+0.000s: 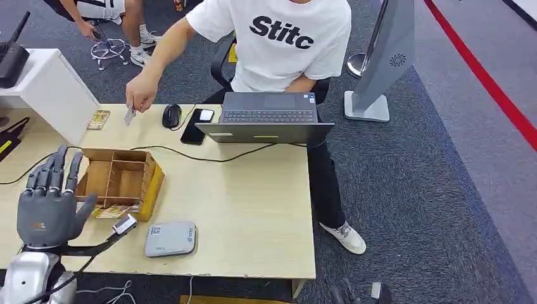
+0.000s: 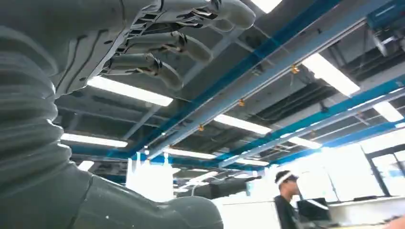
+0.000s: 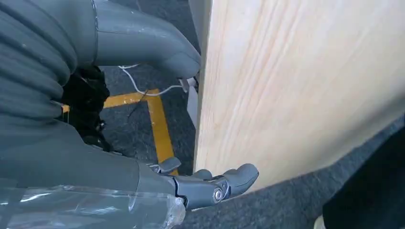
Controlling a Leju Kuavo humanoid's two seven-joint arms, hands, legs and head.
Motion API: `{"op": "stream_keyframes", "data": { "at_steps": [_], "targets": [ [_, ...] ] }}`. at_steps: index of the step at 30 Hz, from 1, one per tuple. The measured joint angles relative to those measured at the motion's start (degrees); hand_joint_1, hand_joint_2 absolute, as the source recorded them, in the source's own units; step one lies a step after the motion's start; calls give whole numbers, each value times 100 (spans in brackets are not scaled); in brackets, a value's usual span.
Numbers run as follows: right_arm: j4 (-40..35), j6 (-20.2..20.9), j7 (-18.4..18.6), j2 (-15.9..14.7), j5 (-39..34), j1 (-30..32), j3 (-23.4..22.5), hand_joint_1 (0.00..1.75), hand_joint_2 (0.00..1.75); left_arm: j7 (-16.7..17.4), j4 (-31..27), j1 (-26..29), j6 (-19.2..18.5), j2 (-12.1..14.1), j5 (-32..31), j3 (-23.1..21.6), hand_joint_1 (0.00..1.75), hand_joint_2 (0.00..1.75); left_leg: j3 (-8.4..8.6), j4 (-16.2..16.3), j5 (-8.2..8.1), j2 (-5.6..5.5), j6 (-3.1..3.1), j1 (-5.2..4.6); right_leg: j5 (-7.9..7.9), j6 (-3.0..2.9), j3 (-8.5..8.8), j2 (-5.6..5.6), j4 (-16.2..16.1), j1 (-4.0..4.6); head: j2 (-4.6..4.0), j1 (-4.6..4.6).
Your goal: Pass the card to the sensor for recognition and then transmit it.
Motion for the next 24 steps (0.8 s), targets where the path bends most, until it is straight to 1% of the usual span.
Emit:
{"op": "stream_keyframes", "data": {
  "at_steps": [3, 4, 7, 11, 12, 13, 14, 16, 17, 20, 23, 24],
  "targets": [
    [-4, -24, -55, -20, -42, 38, -46, 0, 175, -114, -224, 299, 2, -306, 202, -11, 0, 175, 0, 1, -1, -2, 2, -1, 0, 1, 1, -4, -1, -2, 0, 0],
    [-4, -31, -61, -26, -42, 44, -68, 0, 175, -136, -272, 378, 18, -427, 182, -26, 0, 175, 0, 1, -1, -2, 2, -1, 0, 1, 2, -5, -1, -2, 0, 0],
    [-4, -48, -77, -37, -42, 55, -116, 0, 175, -157, -300, 542, 35, -637, -40, -55, 0, 175, 2, 1, -1, -4, 2, -1, 0, 1, 2, -5, -1, -7, 0, -2],
    [-4, -48, -77, -48, -46, 68, -146, 0, 175, -153, -289, 690, 98, -789, -195, -85, 0, 175, 2, 1, 0, -4, 1, 0, 0, 1, 2, -5, 0, -7, 0, 0],
    [-4, -50, -77, -50, -46, 69, -151, 0, 175, -103, -276, 705, 94, -802, -306, -87, 0, 175, 2, 1, 0, -5, 1, 0, 0, 1, 3, -6, 0, -7, 0, 0],
    [-4, -48, -77, -53, -44, 70, -153, 0, 175, 38, -226, 720, 90, -763, -415, -87, 0, 175, 3, 0, -1, -4, 1, 0, 0, 1, 3, -5, 1, -7, 0, 2],
    [-4, -48, -74, -55, -35, 70, -155, 0, 175, 297, -109, 726, 109, -687, -471, -105, 0, 175, 5, 0, -1, -3, 1, 2, 0, 0, 2, -3, 1, -4, 0, 0],
    [-4, -48, -66, -59, -2, 74, -157, 0, 175, 908, 271, 709, 164, -388, -509, -210, 0, 175, 6, 0, 0, -2, 1, 3, 0, 0, 1, -2, 1, -3, 0, -2],
    [-4, -48, -59, -63, 9, 74, -157, 0, 175, 1087, 523, 678, 239, -277, -513, -269, 0, 175, 6, 0, 0, -3, 1, 4, -1, 0, 1, -4, 2, -3, 0, -2],
    [-4, -46, -50, -63, 17, 69, -157, 0, 175, 1233, 1145, 599, 295, -45, -513, -337, 0, 175, 4, -1, 1, -4, 0, 9, -1, -1, 3, -6, 5, 3, 0, 0],
    [-4, -46, -44, -66, 28, 71, -157, 0, 175, 1303, 1528, 541, 315, 108, -513, -391, 0, 175, 4, -1, 1, -3, 0, 6, 0, 0, 3, -4, 5, 3, 0, 2],
    [-4, -46, -35, -66, 35, 69, -157, 0, 175, 1450, 1654, 516, 324, 195, -513, -446, 0, 175, 4, -1, 1, -3, 0, 5, 0, 0, 3, -5, 4, 3, 0, 0]
  ]
}}
